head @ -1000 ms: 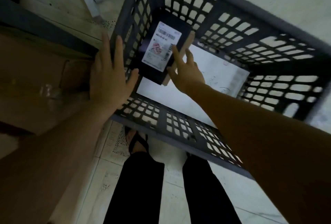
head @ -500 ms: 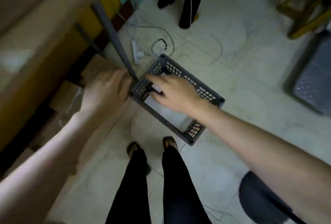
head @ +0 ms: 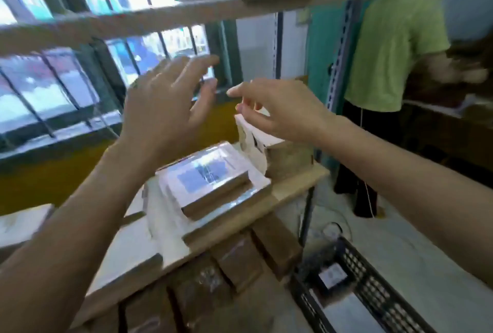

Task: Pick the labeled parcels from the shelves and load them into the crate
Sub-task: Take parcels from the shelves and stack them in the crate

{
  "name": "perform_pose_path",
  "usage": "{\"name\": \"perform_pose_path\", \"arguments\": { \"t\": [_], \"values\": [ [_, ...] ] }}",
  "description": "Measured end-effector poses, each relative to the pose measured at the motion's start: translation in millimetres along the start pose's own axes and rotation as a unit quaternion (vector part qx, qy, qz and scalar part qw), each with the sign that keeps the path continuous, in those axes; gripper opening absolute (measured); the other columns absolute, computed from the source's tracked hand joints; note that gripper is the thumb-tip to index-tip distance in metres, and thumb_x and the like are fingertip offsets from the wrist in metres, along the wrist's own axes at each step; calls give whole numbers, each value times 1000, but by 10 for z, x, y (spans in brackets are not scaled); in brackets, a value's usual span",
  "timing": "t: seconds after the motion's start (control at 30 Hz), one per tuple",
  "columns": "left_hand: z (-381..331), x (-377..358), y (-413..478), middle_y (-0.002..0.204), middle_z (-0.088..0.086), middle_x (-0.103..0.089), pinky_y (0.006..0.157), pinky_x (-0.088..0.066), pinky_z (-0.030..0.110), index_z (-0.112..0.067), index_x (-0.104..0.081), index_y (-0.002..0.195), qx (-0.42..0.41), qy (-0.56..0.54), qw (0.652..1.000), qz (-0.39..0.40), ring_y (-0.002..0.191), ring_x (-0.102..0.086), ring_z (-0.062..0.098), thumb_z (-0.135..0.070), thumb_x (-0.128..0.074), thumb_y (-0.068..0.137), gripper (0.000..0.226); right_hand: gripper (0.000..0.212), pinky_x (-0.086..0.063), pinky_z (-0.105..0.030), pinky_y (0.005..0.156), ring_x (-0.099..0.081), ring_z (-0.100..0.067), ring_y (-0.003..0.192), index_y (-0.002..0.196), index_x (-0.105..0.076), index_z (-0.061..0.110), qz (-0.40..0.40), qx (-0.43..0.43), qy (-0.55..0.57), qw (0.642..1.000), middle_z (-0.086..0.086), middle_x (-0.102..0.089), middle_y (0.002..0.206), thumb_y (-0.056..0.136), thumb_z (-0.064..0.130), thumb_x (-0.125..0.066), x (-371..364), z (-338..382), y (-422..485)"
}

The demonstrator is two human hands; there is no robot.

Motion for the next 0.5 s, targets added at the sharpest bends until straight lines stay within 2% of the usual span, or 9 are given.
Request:
{"name": "perform_pose_path", "arguments": {
  "t": [0.1, 0.2, 0.3, 0.33, 0.4, 0.5],
  "values": [
    [432, 659, 256, 118, 10, -61, 91, -45, 50, -19, -54, 123, 16, 50, 998, -46, 113, -54, 33, -36, -31, 93, 41, 30, -30, -23, 62, -49, -8, 76, 121, -55, 22, -93, 12, 35, 995, 0, -65, 104, 94, 28, -43, 234, 449, 500],
    [758, 1092, 480, 117, 8, -61, 90, -43, 49, -22, -54, 121, 25, 90, 994, -54, 113, -54, 30, -31, -37, 92, 35, 27, -36, -22, 60, -50, -7, 70, 117, -56, 21, -151, 20, 58, 987, 7, -60, 91, 93, 25, -47, 484, 726, 962],
    [1083, 1255, 648, 119, 6, -58, 89, -43, 47, -23, -52, 122, 38, 125, 991, -19, 111, -53, 29, -29, -40, 93, 31, 27, -33, -13, 59, -40, 7, 65, 117, -56, 21, -187, 21, 66, 980, 15, -51, 89, 92, 23, -48, 730, 811, 1380],
    [1192, 1254, 710, 119, 6, -57, 88, -44, 47, -23, -51, 123, 48, 132, 990, 8, 109, -55, 30, -30, -41, 94, 31, 26, -35, -16, 59, -41, 7, 66, 116, -56, 21, -190, 20, 64, 979, 14, -52, 89, 92, 23, -48, 799, 790, 1500],
    [1387, 1199, 829, 121, 7, -56, 88, -47, 48, -22, -48, 125, 72, 133, 986, 70, 106, -56, 30, -32, -42, 93, 33, 23, -40, -25, 66, -48, -5, 70, 113, -57, 19, -162, 8, 43, 986, 6, -57, 92, 92, 23, -48, 917, 678, 1713],
    [1561, 1016, 1002, 125, 9, -55, 89, -48, 48, -22, -47, 126, 72, 93, 983, 144, 104, -57, 29, -33, -45, 93, 35, 26, -36, -28, 73, -51, -17, 85, 113, -56, 15, -50, -68, -18, 996, -9, -62, 109, 92, 30, -50, 1029, 262, 1944]
  ]
}}
Point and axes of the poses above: each hand's wrist, its own y-axis towards the middle knuckle, its own x-axis out of the back of the hand, z = x × y, the point moved 3 cm from there along y, towards the middle knuckle
